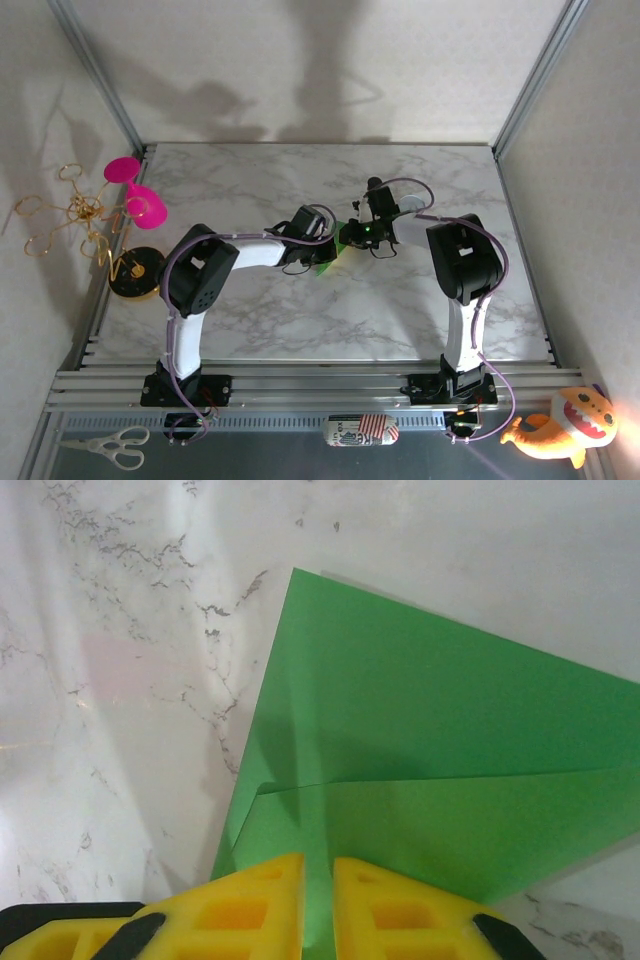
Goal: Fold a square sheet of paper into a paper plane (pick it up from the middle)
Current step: Fold the wing for the fifth time at the center of the table.
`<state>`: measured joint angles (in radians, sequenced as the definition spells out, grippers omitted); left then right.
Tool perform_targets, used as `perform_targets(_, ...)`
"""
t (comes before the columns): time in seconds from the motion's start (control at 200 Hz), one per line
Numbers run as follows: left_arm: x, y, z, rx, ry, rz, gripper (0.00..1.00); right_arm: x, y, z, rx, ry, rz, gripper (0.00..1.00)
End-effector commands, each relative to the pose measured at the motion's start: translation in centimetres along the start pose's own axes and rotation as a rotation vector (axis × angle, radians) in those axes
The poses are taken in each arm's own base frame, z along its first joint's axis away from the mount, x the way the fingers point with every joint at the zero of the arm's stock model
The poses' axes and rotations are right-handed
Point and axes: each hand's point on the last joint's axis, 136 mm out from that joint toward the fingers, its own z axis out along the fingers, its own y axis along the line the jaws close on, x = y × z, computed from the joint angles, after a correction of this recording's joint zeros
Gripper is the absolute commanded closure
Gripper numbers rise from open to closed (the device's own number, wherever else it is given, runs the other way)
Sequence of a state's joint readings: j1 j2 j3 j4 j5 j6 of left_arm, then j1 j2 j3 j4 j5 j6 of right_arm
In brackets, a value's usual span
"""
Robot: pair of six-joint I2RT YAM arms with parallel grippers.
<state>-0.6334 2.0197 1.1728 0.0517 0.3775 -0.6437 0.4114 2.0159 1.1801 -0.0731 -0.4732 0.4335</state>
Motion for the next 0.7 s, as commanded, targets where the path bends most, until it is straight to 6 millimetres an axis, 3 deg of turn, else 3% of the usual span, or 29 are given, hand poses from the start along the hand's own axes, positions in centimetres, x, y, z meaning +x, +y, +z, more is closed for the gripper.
perform_targets(0.0,-0.7,-1.7,-1.5,0.045,-0.022,0.015,0.94,2.3,-1.6,1.0,0.068,0.072,0.039,0.83)
perform_targets(0.13,-1.2,-2.1,-1.2,0.062,-0.042,0.012,0.95,3.1,-0.8,1.1,0.052,0.087,0.039,0.85)
perform_targets(0.275,-0.2,0.2,0.5,-0.006,-0.008,-0.005,0.98,2.8,-0.4,1.3,0.039,0.084,0.042,0.89)
perform_targets(0.426,1.0,2.5,0.7,-0.095,0.014,-0.014,1.0,1.9,-0.6,1.1,0.061,0.065,0.027,0.9)
perform_targets(0.696,3.9,5.9,0.3,-0.172,0.071,-0.034,1.0,-2.6,-4.8,0.0,0.137,-0.058,0.051,0.9)
